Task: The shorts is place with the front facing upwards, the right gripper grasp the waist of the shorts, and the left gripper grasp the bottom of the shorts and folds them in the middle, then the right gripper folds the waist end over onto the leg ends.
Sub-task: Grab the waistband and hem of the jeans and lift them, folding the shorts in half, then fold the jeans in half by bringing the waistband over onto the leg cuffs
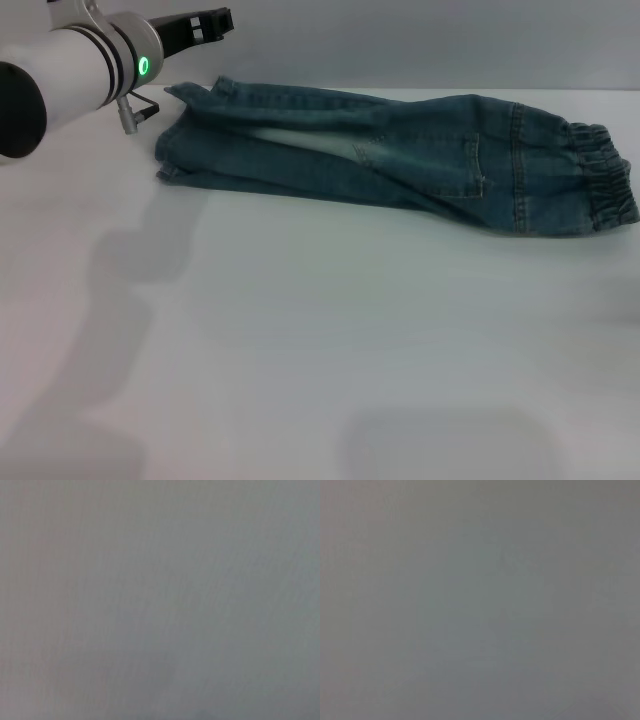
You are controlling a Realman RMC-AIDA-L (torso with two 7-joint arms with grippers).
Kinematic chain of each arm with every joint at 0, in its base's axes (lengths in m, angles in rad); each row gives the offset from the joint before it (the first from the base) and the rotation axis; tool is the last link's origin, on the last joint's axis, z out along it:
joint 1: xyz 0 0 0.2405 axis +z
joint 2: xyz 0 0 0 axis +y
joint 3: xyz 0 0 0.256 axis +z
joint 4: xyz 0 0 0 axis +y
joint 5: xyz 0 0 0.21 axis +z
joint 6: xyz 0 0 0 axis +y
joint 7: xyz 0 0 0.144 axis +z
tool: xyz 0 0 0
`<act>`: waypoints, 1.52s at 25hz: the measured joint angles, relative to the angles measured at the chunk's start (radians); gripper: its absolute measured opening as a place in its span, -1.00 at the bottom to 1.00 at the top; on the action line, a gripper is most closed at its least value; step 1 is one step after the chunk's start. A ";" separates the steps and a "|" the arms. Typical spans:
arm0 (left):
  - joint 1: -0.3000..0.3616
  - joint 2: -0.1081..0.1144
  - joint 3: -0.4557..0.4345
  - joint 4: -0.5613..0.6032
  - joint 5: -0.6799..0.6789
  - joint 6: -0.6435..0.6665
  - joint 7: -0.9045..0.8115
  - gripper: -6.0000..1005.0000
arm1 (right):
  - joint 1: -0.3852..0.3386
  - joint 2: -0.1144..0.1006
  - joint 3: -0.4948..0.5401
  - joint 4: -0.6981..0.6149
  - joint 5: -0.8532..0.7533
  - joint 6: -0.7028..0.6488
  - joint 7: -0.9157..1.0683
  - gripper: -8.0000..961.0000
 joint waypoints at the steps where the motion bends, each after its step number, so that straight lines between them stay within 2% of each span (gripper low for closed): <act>1: 0.001 0.000 0.000 -0.005 0.000 -0.006 0.000 -0.15 | -0.008 0.001 -0.009 0.000 -0.008 -0.003 0.000 -0.08; 2: 0.005 0.001 0.000 -0.015 0.000 -0.018 0.000 -0.06 | -0.016 0.001 -0.018 -0.001 -0.019 -0.004 0.001 -0.02; 11: 0.052 0.001 0.005 -0.091 -0.001 -0.131 0.046 0.47 | -0.082 0.008 -0.039 0.019 -0.071 0.027 0.010 -0.01; 17: 0.070 -0.001 0.010 -0.115 -0.001 -0.168 0.064 0.61 | -0.092 0.007 -0.048 0.025 -0.111 0.031 0.010 0.00; 19: 0.072 -0.002 0.011 -0.117 -0.001 -0.177 0.065 0.61 | -0.088 0.008 -0.049 0.027 -0.138 0.031 0.012 0.00; 24: 0.075 -0.002 0.013 -0.117 -0.001 -0.186 0.066 0.61 | -0.085 0.009 -0.049 0.063 -0.158 0.031 0.019 0.37; 29: 0.080 -0.001 0.025 -0.123 -0.001 -0.201 0.066 0.61 | -0.122 0.017 -0.034 0.089 -0.146 -0.011 0.015 0.47; 38: 0.083 0.000 0.026 -0.124 -0.001 -0.211 0.079 0.61 | -0.125 0.015 0.012 0.129 -0.141 -0.020 0.017 0.47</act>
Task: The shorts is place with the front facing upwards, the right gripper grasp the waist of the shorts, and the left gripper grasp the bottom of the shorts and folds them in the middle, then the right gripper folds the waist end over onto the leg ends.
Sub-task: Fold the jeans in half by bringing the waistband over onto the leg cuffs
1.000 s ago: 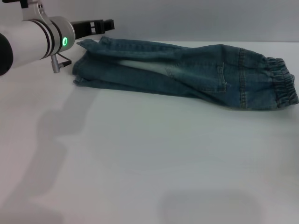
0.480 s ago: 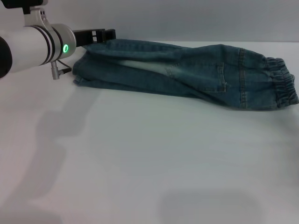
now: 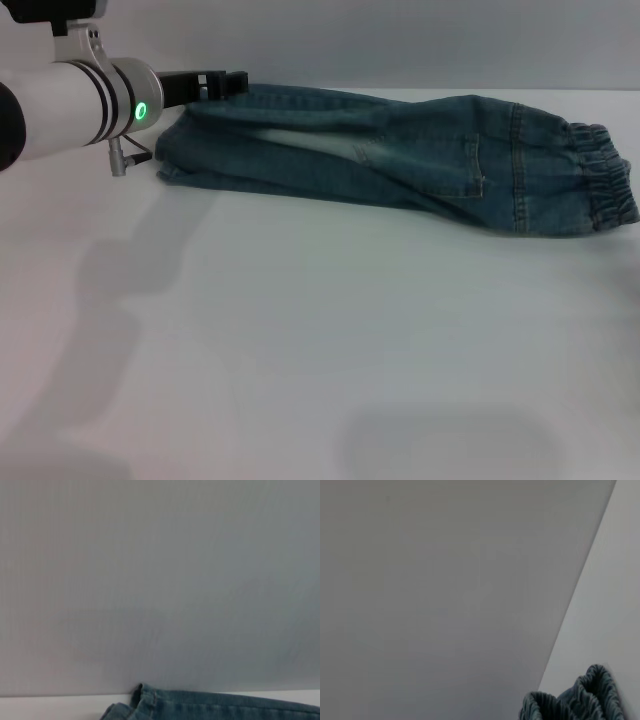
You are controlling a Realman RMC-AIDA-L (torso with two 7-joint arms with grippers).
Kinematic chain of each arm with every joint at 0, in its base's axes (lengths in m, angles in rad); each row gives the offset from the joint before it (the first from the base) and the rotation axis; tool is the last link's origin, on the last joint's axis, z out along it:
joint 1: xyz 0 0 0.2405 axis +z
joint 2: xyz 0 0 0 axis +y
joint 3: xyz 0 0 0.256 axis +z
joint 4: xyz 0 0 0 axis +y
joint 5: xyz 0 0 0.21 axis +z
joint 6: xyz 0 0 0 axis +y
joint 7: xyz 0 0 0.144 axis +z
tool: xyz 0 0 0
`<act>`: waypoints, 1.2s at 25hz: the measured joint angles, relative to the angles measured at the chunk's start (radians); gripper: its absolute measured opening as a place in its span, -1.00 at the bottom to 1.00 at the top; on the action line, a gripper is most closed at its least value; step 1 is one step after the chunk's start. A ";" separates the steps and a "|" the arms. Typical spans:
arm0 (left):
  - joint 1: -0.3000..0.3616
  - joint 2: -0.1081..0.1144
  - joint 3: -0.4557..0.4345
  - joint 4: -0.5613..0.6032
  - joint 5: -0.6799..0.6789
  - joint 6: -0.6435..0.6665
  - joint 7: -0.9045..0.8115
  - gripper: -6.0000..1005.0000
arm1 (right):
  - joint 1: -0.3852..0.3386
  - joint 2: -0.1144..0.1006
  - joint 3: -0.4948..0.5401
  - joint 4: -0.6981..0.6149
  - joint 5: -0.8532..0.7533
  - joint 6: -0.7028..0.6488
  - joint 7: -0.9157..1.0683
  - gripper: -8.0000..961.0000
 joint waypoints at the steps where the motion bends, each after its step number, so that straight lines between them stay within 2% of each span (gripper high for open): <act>1: 0.000 0.000 0.000 0.000 0.000 -0.003 0.000 0.61 | 0.005 0.000 0.009 0.005 0.000 0.001 0.001 0.47; 6: 0.000 0.000 0.000 -0.002 0.000 -0.018 0.006 0.61 | 0.031 -0.003 0.041 0.035 0.000 0.020 0.004 0.47; 17: -0.006 0.001 0.000 -0.005 0.000 -0.034 0.014 0.61 | 0.032 0.001 0.045 0.071 0.000 0.069 0.034 0.47; 30: -0.008 0.002 -0.009 -0.004 0.000 -0.042 0.031 0.61 | 0.069 0.000 0.038 0.074 -0.001 0.131 0.036 0.47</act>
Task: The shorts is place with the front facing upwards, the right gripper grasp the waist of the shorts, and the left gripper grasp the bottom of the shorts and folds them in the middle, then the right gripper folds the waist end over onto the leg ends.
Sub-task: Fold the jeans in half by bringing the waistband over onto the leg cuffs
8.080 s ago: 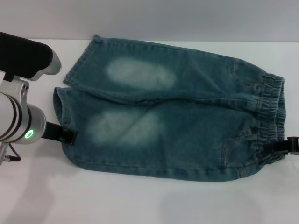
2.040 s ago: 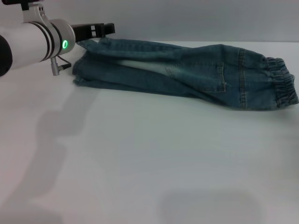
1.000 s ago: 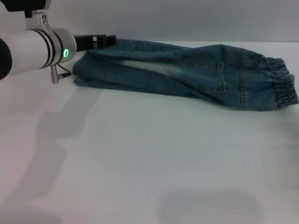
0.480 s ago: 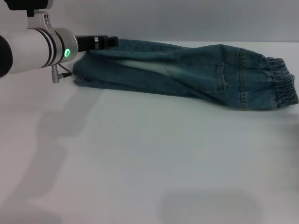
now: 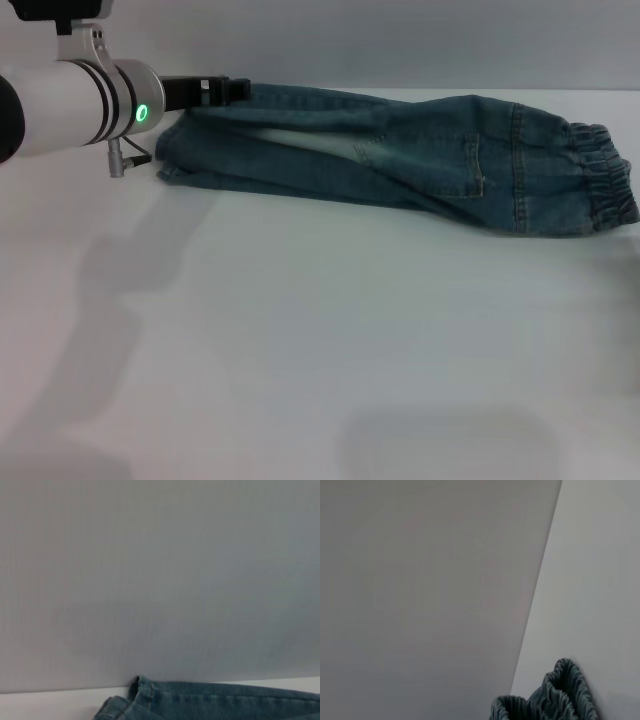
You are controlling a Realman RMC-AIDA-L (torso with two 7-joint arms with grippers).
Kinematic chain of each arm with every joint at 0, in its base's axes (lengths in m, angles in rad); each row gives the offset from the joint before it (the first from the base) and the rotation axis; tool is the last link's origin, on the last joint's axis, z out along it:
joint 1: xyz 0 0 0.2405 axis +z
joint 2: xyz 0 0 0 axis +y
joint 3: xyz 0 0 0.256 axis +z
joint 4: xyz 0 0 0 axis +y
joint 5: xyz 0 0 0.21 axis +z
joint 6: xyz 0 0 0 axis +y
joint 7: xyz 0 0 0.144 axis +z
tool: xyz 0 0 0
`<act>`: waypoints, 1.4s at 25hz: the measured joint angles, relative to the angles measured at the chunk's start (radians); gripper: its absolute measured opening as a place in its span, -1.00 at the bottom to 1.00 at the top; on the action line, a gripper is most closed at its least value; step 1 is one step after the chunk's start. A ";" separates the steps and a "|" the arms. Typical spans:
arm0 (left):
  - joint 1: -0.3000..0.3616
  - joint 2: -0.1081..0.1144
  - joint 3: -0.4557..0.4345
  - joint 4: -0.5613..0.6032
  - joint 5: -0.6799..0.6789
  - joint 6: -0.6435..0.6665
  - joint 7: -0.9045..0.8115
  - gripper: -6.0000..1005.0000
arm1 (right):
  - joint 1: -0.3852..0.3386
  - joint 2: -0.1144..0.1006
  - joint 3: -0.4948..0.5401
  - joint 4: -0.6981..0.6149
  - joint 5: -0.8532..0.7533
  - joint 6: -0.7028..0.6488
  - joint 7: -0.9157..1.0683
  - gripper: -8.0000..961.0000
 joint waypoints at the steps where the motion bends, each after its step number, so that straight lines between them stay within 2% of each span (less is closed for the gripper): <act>1: 0.000 0.000 0.000 0.000 0.000 -0.002 0.002 0.61 | 0.001 0.000 -0.001 0.000 0.000 0.001 0.000 0.47; 35: 0.005 -0.002 0.009 -0.014 -0.008 -0.024 0.008 0.61 | 0.071 -0.005 -0.018 0.008 -0.010 0.075 0.001 0.46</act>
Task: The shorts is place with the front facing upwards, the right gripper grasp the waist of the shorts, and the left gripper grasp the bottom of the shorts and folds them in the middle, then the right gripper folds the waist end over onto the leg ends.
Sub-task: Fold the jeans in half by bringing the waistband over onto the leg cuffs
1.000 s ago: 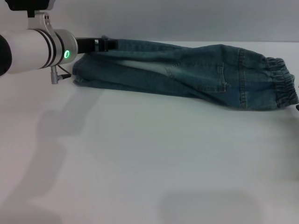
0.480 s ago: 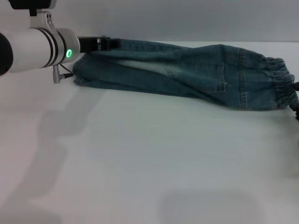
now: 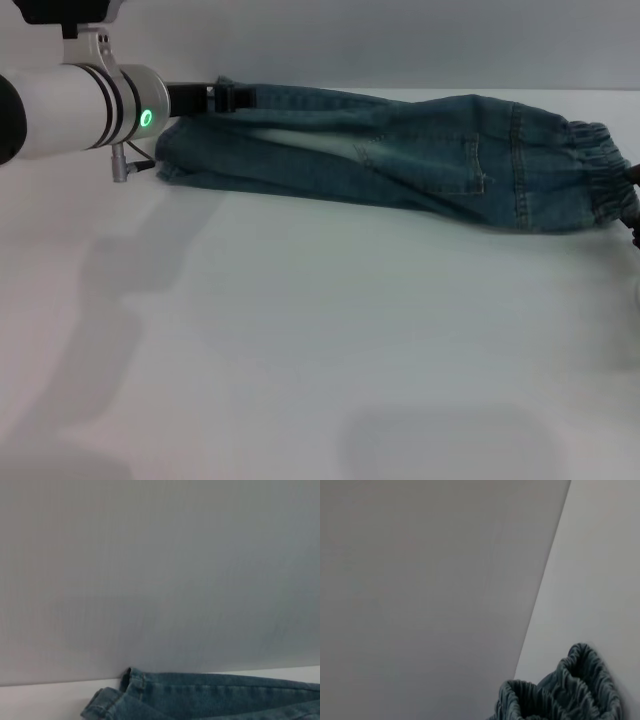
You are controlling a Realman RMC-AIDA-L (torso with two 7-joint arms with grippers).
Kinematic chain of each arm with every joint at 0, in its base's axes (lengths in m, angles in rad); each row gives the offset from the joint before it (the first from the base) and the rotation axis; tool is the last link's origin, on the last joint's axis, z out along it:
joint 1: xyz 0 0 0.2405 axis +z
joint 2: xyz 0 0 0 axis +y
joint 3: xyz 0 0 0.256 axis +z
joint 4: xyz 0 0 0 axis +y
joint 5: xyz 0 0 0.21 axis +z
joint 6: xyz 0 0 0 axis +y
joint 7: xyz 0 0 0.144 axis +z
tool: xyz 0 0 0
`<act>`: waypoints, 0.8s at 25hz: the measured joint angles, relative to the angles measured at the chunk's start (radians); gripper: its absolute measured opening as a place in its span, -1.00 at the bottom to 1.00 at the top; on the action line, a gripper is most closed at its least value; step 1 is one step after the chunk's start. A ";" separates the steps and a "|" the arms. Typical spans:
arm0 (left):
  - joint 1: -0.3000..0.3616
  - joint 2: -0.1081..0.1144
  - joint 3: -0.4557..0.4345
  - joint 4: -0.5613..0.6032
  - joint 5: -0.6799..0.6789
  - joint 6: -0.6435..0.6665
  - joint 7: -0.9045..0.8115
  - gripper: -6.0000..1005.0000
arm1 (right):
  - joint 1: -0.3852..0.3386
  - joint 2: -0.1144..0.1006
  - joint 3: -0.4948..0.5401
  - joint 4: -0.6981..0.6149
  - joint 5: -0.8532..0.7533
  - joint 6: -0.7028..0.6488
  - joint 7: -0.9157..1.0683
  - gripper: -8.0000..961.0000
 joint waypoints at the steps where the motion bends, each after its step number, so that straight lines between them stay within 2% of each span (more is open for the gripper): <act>1: 0.001 0.000 0.000 0.000 0.000 -0.001 0.000 0.61 | 0.004 -0.001 0.000 0.000 0.000 0.008 0.004 0.46; 5: 0.003 0.000 0.000 0.000 0.000 -0.006 0.007 0.61 | 0.018 -0.002 -0.003 -0.005 -0.005 0.027 0.015 0.46; 11: 0.003 0.000 0.000 0.000 -0.002 -0.010 0.015 0.61 | 0.047 -0.009 -0.037 -0.007 -0.021 0.076 0.022 0.07; 16: 0.003 -0.001 0.000 -0.001 -0.002 -0.011 0.027 0.61 | 0.061 -0.011 -0.042 -0.012 -0.031 0.083 0.022 -0.44; 20: 0.003 -0.002 0.000 -0.002 -0.005 -0.011 0.039 0.61 | 0.062 -0.009 -0.052 -0.028 -0.037 0.083 0.023 -0.73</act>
